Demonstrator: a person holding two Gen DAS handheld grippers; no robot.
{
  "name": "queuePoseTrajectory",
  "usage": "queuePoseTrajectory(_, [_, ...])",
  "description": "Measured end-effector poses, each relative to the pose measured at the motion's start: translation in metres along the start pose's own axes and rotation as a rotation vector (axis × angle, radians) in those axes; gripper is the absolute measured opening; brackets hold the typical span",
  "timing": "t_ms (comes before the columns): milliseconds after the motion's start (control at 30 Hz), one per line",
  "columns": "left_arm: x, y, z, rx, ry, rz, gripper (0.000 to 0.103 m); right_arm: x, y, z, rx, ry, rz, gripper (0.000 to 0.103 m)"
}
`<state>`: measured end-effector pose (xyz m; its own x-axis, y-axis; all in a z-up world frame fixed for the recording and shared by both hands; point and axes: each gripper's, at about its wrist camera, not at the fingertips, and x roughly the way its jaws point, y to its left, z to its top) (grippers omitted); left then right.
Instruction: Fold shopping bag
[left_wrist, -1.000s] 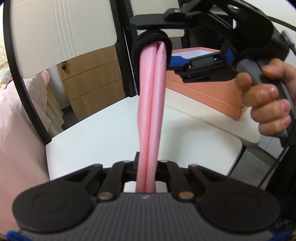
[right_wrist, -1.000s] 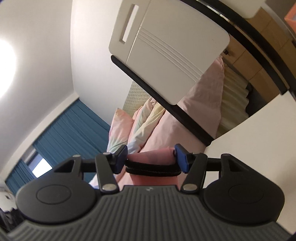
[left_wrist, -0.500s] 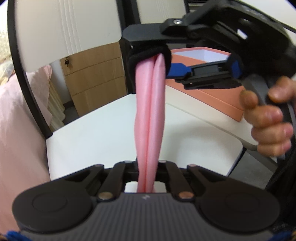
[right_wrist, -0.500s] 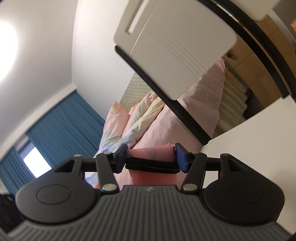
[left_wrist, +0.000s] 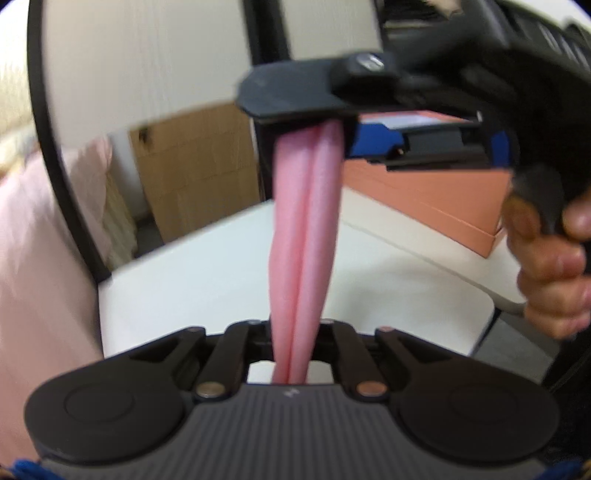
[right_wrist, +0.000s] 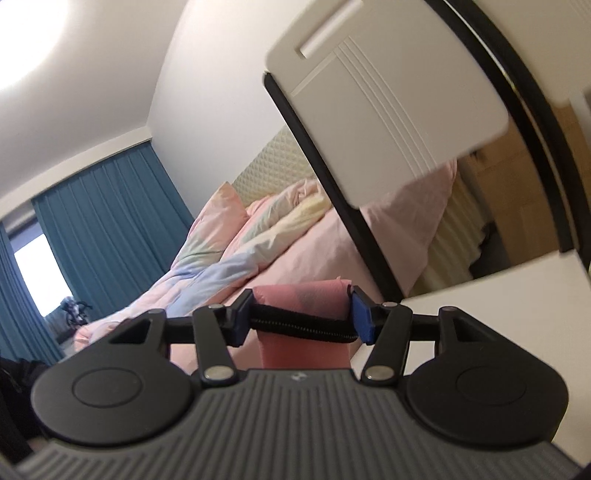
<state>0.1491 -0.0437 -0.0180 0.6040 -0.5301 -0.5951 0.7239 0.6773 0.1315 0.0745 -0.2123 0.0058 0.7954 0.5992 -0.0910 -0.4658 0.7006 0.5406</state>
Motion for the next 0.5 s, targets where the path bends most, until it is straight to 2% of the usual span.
queuePoseTrajectory(100, [0.000,-0.005,-0.004,0.027,-0.088,-0.001,0.022,-0.002,0.025,0.002,-0.168,-0.027,-0.020,0.057])
queuePoseTrajectory(233, [0.011,-0.006,-0.012,0.052,-0.093,0.027,0.025,0.002,0.048,-0.008,-0.353,-0.031,-0.060,0.057])
queuePoseTrajectory(333, [0.018,-0.005,-0.017,0.050,-0.075,0.024,0.026,0.002,0.048,-0.011,-0.361,-0.042,-0.056,0.057])
queuePoseTrajectory(500, [0.022,-0.003,-0.021,0.046,-0.066,0.025,0.016,0.001,0.042,-0.013,-0.333,-0.043,-0.054,0.057])
